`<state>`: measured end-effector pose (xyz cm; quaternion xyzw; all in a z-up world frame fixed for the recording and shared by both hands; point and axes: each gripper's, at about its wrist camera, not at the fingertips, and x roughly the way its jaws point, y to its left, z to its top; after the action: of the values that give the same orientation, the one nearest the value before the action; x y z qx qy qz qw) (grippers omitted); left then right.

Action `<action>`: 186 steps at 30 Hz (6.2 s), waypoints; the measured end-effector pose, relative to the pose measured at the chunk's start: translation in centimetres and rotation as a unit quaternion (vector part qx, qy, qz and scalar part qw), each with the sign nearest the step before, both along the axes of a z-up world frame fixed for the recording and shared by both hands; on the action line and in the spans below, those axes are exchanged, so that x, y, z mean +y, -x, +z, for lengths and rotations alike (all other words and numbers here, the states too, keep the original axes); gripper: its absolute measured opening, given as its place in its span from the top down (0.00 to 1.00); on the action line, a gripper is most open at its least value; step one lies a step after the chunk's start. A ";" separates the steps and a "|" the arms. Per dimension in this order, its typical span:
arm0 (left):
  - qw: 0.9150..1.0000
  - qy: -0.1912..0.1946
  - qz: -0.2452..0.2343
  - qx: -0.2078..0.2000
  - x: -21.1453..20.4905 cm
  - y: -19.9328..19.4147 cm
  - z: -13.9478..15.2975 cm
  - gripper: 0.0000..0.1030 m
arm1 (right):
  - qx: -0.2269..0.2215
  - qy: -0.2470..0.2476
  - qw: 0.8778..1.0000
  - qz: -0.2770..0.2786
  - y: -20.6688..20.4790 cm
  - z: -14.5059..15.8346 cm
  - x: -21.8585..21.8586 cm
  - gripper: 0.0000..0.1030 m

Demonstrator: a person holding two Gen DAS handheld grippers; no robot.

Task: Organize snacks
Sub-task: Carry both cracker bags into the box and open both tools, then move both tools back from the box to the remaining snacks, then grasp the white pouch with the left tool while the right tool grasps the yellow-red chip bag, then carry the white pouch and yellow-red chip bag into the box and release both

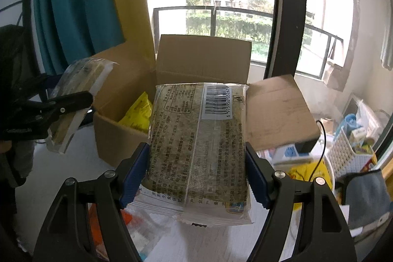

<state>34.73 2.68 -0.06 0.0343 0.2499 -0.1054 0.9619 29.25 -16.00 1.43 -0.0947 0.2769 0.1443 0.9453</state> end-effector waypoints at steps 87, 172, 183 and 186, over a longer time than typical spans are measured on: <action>0.992 0.058 -0.023 0.112 -3.0 16.8 -8.5 0.01 | 0.116 -0.046 0.989 -0.074 18.4 -9.0 -4.6 0.16; 1.000 0.011 0.004 0.020 0.2 6.7 -4.0 0.60 | -0.027 -0.031 0.999 0.003 3.6 0.3 -1.4 0.50; 1.000 0.017 0.011 -0.022 -0.2 1.8 -0.7 0.59 | -0.055 -0.047 0.997 0.035 -2.6 3.8 1.9 0.50; 0.999 0.033 0.020 -0.034 0.1 0.1 0.2 0.59 | -0.056 -0.057 0.996 0.033 -4.7 4.4 2.6 0.50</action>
<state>34.59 2.77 0.16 0.0012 0.2145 -0.0934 0.9722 33.92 -13.36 5.81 -0.0576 0.2119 0.1852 0.9579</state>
